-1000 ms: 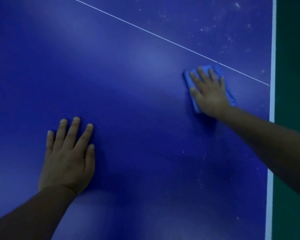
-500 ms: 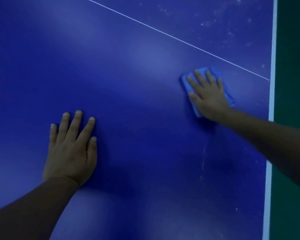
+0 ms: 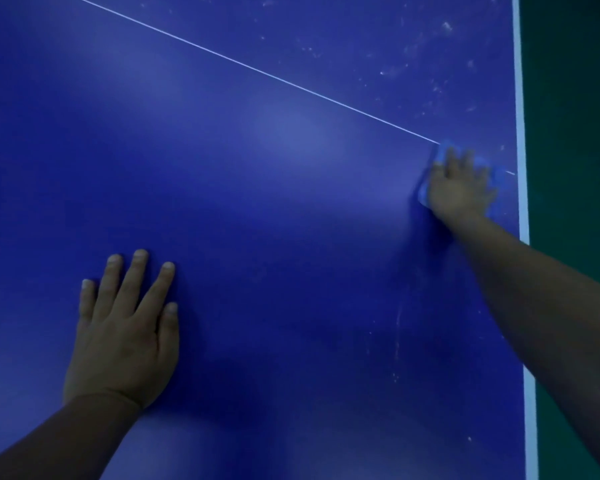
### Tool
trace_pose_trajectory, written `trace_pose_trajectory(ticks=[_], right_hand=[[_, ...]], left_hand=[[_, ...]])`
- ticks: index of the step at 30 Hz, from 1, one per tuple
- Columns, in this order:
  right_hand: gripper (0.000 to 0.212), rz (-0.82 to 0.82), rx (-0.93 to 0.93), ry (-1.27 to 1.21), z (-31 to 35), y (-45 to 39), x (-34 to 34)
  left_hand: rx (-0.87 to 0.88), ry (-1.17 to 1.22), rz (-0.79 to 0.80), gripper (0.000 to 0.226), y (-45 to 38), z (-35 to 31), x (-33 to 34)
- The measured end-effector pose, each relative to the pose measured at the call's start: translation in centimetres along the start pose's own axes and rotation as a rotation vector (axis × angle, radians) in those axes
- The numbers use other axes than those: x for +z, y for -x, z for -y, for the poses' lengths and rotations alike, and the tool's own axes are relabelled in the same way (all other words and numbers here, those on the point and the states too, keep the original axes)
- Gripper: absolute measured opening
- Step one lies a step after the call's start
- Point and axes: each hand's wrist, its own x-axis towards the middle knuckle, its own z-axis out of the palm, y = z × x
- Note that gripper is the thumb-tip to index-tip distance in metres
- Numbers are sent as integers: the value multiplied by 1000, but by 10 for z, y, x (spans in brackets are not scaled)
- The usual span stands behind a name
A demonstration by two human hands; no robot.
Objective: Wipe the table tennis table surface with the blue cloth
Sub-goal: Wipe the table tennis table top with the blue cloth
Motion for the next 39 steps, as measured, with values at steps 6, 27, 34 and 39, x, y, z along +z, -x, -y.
trace_pose_trajectory(ticks=[6, 27, 34, 39], right_hand=[[58, -48, -654, 90, 66, 99, 35], [51, 95, -1298, 155, -12, 264, 21], [57, -93, -452, 21, 35, 245, 26], [53, 170, -1543, 30, 8, 414, 26]], left_hand=[[6, -13, 14, 60, 0, 1, 1], [39, 180, -38, 72, 9, 3, -8], [-118, 197, -156, 54, 125, 46, -33], [-219, 21, -150, 56, 202, 74, -32]])
